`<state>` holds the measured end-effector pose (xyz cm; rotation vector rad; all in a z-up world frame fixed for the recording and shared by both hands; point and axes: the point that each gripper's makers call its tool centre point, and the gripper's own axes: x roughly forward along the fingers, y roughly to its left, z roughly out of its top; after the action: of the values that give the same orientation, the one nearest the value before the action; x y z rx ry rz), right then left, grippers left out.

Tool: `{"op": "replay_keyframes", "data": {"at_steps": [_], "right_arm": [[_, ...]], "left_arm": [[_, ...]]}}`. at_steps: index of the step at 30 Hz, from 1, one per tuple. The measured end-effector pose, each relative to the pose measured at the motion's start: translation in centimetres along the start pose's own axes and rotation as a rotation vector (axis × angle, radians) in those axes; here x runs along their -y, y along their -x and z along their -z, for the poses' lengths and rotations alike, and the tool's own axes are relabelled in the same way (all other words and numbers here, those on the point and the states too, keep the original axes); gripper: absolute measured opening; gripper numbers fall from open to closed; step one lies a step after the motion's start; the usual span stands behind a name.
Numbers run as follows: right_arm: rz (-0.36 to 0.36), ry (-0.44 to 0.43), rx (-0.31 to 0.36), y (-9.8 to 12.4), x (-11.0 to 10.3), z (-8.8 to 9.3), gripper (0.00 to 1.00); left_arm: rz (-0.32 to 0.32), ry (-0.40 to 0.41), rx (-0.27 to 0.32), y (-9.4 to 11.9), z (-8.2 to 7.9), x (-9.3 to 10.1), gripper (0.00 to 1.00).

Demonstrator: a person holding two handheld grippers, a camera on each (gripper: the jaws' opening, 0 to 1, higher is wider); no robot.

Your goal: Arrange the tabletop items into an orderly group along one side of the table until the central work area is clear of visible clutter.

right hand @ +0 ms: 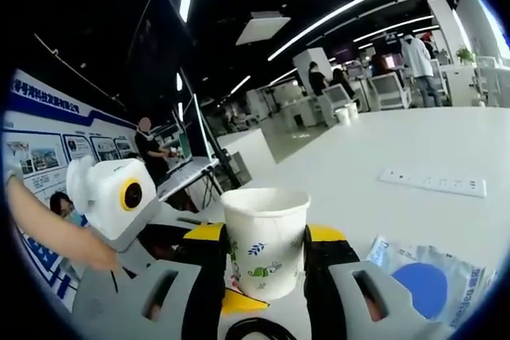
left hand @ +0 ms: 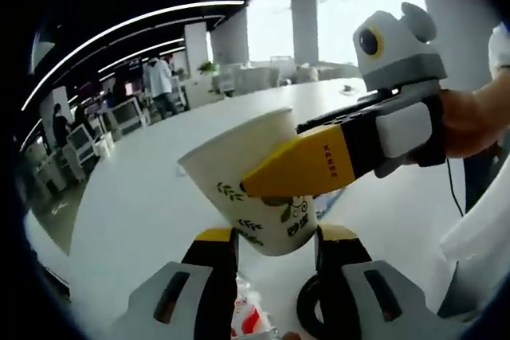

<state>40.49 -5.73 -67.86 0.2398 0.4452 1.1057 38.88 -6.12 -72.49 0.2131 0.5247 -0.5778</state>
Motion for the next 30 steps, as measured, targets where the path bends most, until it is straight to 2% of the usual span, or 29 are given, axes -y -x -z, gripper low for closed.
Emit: {"op": "replay_keyframes", "data": {"at_steps": [3,7,10,14,16,18,23,25,30], "right_arm": [[-0.020,0.020,0.010,-0.2,0.1,-0.5,0.34],[-0.038,0.069,0.036,-0.5,0.5,-1.2,0.34],[-0.034,0.084,0.034,-0.8,0.9,-1.0,0.34],[-0.048,0.105,0.070,-0.9,1.2,-1.2,0.34],[-0.061,0.138,0.082,-1.1,1.2,-1.3,0.34],[-0.062,0.164,0.089,-1.3,1.4,-1.3,0.34],[-0.070,0.233,0.109,-2.1,2.0,-1.2,0.34],[-0.057,0.251,0.116,-2.4,2.5,-1.2,0.34],[-0.066,0.270,0.126,-3.3,3.0,-0.9,0.34]], "left_arm": [[-0.003,0.006,0.001,-0.2,-0.3,-0.4,0.33],[-0.041,0.088,0.027,-0.4,-0.7,-1.3,0.34],[-0.051,0.123,0.033,-0.4,-0.8,-1.6,0.37],[-0.051,0.130,0.026,-0.3,-0.6,-1.7,0.42],[-0.054,0.153,0.005,-0.2,0.1,-2.0,0.43],[-0.063,0.177,0.011,0.2,0.4,-2.1,0.44],[-0.103,0.294,-0.014,1.3,2.5,-2.8,0.44],[-0.132,0.361,0.006,2.0,3.1,-3.3,0.44],[-0.147,0.386,-0.001,3.1,4.4,-3.6,0.46]]}}
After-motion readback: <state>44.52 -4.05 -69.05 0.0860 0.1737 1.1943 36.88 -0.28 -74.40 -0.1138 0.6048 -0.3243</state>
